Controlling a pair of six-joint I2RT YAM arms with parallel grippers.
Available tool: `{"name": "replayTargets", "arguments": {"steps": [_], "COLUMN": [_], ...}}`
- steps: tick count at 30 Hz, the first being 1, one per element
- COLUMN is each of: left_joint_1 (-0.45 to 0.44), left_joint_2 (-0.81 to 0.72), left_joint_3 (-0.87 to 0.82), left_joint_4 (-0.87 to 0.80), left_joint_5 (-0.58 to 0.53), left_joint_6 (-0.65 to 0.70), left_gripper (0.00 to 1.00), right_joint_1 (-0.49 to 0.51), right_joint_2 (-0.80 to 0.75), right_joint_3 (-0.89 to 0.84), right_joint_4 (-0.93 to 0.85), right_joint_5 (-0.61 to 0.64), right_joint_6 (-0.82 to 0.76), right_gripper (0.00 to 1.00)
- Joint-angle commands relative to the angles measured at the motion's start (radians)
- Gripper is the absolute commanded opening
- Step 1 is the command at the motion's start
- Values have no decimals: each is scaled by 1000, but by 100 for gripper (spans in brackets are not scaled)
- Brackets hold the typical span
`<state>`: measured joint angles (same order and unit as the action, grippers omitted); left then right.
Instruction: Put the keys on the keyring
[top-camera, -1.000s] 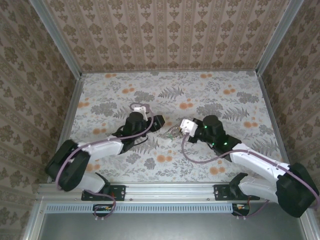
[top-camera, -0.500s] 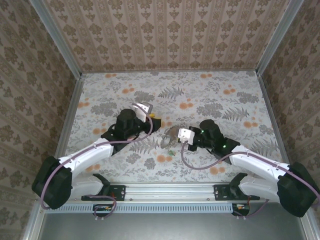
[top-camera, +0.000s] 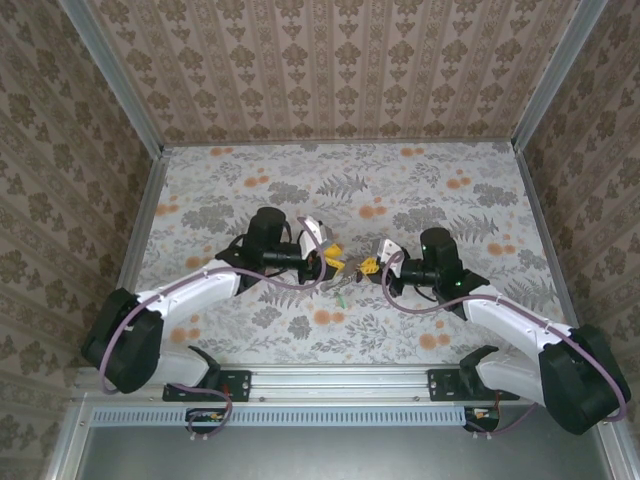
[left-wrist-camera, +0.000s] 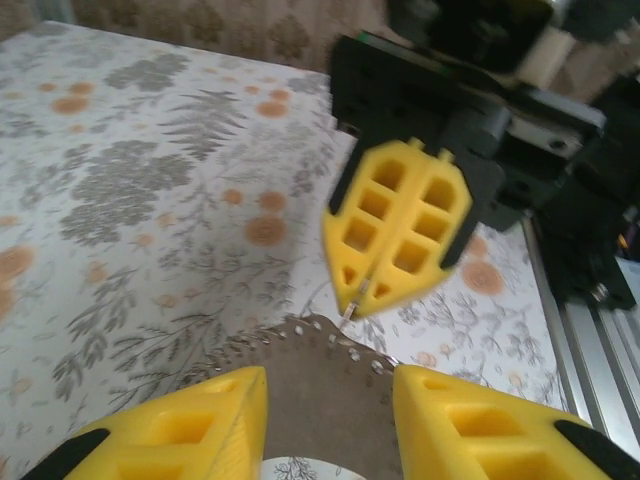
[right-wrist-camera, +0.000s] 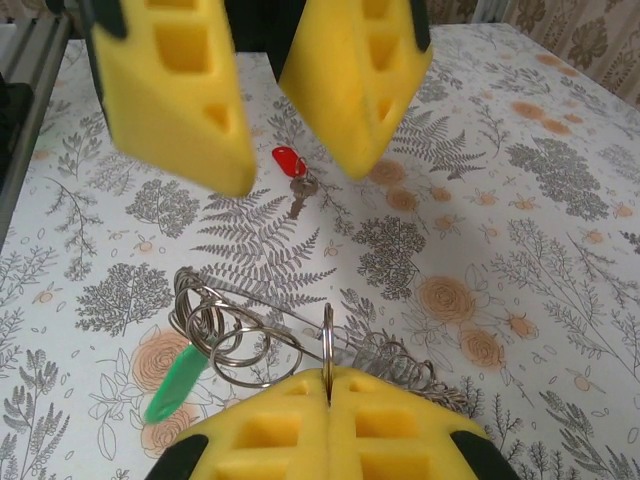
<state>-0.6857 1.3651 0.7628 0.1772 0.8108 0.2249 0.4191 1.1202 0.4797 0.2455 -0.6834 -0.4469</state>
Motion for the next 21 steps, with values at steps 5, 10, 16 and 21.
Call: {"name": "replayTargets", "arguments": {"steps": [5,10,16,21], "left_joint_1": [-11,-23,-49,-61], "left_joint_2": [96,157,201,213], "left_joint_3": [162,208,244,237], "left_joint_4": [-245,-271,-316,-285], "left_joint_5": [119,133,114,64], "left_joint_6": [286,327,366,362], "left_gripper": [34,32,32,33], "right_joint_1": [-27,-27,-29,-30], "right_joint_2": [-11,-21,-33,-40], "right_joint_3": [-10,-24,-34,-39], "right_joint_4": [23,33,40,50], "right_joint_5": [-97,-92,-88,-93], "right_joint_6": [-13,-8,-3,8], "right_gripper": [0,0,0,0]}}
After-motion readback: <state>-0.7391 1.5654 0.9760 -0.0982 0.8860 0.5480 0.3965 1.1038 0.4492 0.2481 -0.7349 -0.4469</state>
